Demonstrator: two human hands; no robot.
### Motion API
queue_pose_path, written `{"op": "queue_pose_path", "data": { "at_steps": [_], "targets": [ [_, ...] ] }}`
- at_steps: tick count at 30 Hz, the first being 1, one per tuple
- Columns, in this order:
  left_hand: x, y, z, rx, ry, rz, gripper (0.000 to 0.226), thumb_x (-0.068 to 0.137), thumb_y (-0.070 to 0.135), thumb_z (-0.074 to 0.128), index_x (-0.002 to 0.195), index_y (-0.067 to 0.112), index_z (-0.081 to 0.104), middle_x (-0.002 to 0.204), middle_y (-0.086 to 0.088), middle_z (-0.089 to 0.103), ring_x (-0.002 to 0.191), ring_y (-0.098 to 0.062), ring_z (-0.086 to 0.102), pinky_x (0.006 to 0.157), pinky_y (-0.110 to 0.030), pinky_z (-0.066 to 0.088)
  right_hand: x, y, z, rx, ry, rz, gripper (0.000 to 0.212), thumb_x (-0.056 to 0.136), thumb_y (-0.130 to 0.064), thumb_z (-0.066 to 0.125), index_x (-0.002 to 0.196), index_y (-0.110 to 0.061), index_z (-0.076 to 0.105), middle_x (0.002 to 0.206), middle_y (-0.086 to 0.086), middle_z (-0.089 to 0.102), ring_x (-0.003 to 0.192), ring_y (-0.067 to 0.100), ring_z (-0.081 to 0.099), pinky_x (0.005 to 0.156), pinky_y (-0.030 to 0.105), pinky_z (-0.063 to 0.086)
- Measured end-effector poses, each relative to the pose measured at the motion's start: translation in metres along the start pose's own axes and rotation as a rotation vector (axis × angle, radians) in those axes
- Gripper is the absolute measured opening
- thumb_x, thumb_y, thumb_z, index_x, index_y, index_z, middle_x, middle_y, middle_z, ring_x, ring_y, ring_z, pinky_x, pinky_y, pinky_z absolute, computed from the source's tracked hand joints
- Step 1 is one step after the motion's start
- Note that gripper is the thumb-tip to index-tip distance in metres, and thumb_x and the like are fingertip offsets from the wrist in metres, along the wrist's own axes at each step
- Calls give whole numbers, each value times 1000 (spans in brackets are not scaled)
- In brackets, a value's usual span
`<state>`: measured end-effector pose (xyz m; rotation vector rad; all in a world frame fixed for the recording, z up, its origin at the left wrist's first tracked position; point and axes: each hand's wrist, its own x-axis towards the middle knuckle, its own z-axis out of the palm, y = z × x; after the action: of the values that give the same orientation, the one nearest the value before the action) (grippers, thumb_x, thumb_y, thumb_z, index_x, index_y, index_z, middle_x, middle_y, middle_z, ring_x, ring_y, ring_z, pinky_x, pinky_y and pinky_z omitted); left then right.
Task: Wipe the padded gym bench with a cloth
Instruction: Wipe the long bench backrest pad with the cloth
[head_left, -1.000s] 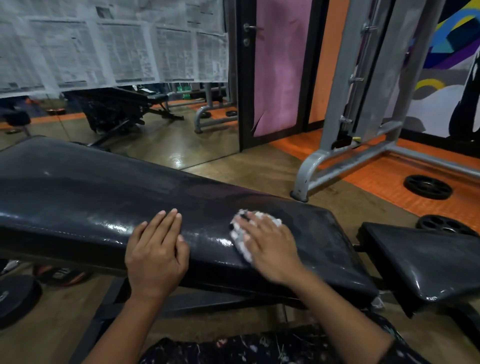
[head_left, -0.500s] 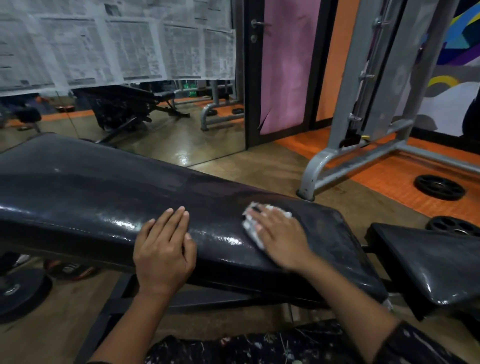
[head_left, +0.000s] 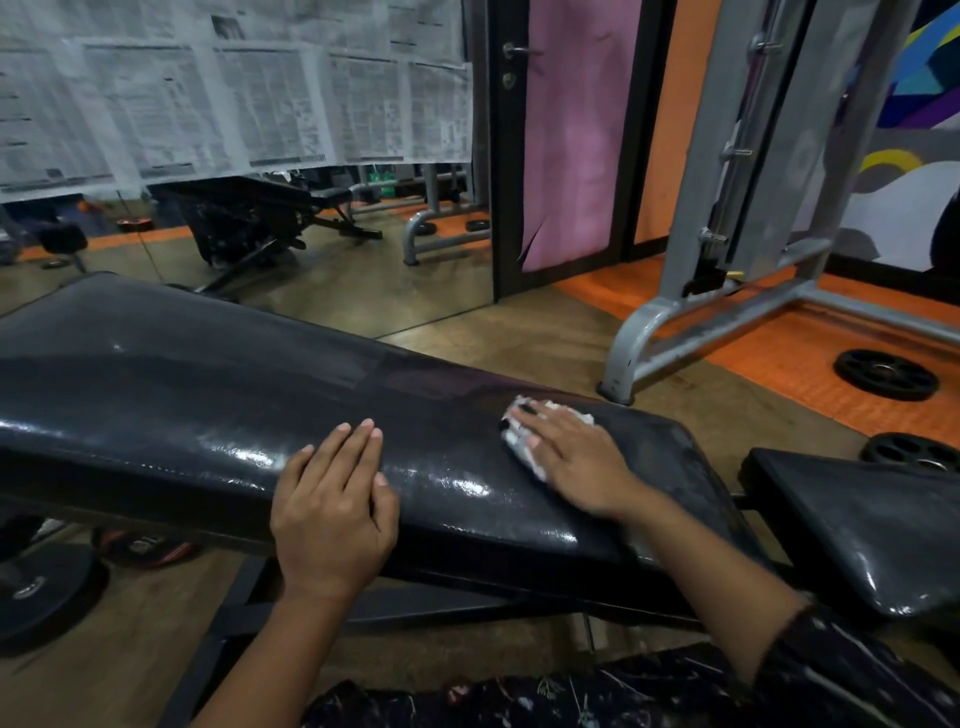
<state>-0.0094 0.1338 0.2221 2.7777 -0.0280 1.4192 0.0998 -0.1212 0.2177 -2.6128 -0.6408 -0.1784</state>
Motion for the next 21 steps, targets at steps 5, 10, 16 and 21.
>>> {"op": "queue_pose_path", "data": {
  "at_steps": [5,10,16,21],
  "targets": [
    [4,4,-9,-13,-103,-51,43,90,27,39,120,9,65,126,-4,63,123,-18,55,104,-39,35,63,3,-7,-9,-107,352,52,93,-60,13,141,-51,27,157,-19,24,144,22,26,115,53,17],
    [19,16,-20,-115,-84,-198,36,83,27,49,102,12,74,110,-3,71,109,-18,64,96,-38,44,29,-50,-6,-87,-110,84,52,96,-53,13,147,-45,22,160,-13,16,147,20,15,117,49,11],
    [58,11,-21,-72,-163,-220,28,82,32,51,74,15,72,75,0,71,71,-22,58,58,-30,41,-29,-29,5,-23,-26,-81,58,88,-60,9,144,-53,22,158,-18,21,148,11,14,117,44,13],
    [49,13,-7,-153,-93,-130,21,84,21,53,80,10,70,85,-2,69,77,-22,58,65,-38,47,59,-6,2,6,-93,223,52,95,-59,16,145,-48,26,158,-19,18,147,17,18,117,47,11]
  ]
}}
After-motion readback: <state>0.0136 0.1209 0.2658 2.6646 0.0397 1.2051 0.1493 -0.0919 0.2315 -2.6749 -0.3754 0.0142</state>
